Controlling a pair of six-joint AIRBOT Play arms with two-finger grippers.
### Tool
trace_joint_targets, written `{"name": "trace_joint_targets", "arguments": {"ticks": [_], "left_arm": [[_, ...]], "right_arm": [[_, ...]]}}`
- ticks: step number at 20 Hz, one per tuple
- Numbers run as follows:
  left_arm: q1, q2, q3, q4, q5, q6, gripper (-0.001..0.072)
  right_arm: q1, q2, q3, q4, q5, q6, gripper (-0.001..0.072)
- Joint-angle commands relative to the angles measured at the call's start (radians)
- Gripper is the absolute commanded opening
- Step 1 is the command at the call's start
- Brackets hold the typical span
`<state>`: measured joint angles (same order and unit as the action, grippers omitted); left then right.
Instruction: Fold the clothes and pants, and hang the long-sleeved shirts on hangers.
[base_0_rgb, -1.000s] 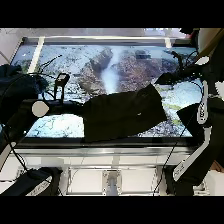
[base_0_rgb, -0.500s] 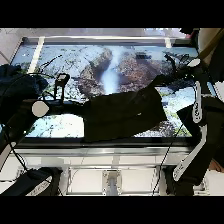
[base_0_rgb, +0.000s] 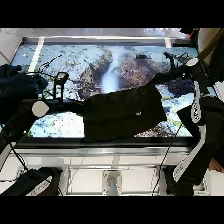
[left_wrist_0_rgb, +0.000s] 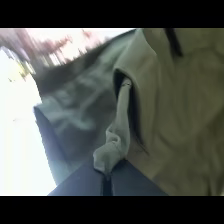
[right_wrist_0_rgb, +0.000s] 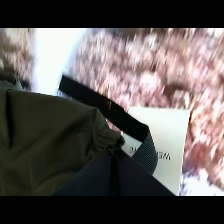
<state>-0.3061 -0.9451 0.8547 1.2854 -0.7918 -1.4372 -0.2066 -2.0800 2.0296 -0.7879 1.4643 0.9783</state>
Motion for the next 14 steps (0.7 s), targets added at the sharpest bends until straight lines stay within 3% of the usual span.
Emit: {"name": "trace_joint_targets", "arguments": {"ticks": [1, 7, 11, 14], "left_arm": [[0.047, 0.0, 0.014, 0.023, 0.184, -0.024, 0.0024], [0.104, 0.0, 0.087, 0.024, 0.356, -0.021, 0.0023], [0.029, -0.01, 0.074, 0.068, 0.275, 0.038, 0.0021], [-0.053, 0.0, 0.039, 0.232, 0.179, -0.039, 0.0021]], "right_arm": [[-0.006, 0.026, 0.058, 0.01, -0.017, -0.007, 0.0025], [-0.041, 0.198, 0.05, -0.008, -0.037, -0.148, 0.0024], [-0.043, 0.29, -0.074, -0.08, 0.023, -0.184, 0.0022], [-0.044, 0.354, -0.198, -0.161, 0.051, -0.184, 0.0022]]}}
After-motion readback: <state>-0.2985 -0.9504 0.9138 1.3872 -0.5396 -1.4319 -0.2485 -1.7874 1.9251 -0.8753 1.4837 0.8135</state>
